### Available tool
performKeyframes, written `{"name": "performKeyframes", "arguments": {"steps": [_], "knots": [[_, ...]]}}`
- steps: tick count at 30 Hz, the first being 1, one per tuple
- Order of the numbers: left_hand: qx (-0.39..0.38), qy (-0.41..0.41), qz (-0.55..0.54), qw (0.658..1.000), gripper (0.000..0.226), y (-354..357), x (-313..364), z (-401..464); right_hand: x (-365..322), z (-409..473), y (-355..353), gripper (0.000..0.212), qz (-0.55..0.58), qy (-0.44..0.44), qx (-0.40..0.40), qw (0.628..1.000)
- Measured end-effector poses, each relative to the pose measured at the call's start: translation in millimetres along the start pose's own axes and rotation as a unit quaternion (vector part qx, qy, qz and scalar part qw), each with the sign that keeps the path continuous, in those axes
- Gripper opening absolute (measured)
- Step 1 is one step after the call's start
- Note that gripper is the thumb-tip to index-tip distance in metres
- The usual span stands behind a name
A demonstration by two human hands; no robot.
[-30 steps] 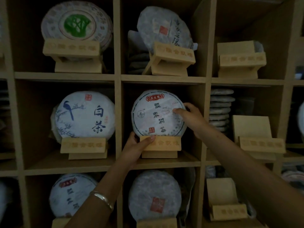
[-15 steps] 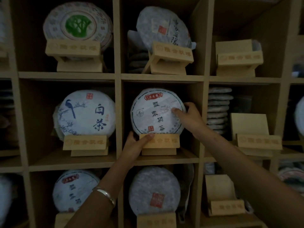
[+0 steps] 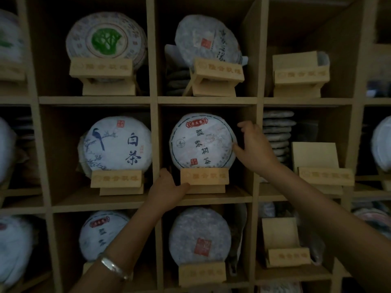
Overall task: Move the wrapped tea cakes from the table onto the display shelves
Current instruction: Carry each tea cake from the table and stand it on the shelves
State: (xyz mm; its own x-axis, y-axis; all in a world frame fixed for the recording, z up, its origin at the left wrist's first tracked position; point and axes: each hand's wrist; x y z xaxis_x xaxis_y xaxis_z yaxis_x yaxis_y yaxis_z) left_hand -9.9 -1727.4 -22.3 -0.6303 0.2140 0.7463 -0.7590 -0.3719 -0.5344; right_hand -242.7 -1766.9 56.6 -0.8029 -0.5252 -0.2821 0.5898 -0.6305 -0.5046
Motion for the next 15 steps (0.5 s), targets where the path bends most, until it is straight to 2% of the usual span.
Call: {"name": "performKeyframes", "arguments": {"steps": [3, 8, 15], "knots": [[0.031, 0.019, 0.062, 0.997, 0.078, -9, 7, -15, 4, -8, -12, 0.052, -0.028, -0.024, -0.029, 0.999], [0.057, 0.079, 0.071, 0.993, 0.038, -15, 24, -32, 11, -20, -21, 0.050, -0.036, -0.003, -0.061, 0.998], [0.025, 0.135, 0.027, 0.990, 0.025, 11, 34, -47, 23, -51, -22, 0.047, -0.026, 0.001, -0.093, 0.995]]}}
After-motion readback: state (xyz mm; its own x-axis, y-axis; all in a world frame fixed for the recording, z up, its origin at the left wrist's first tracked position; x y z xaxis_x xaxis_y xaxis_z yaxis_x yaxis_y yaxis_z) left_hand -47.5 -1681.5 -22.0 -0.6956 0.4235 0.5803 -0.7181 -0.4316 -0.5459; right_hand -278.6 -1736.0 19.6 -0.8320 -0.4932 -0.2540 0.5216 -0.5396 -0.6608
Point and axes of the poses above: each hand's wrist, its own z-axis towards the middle knuckle, its own y-axis out of the palm, x = y × z, and after that the axes turned 3 degrees about y, right-handed
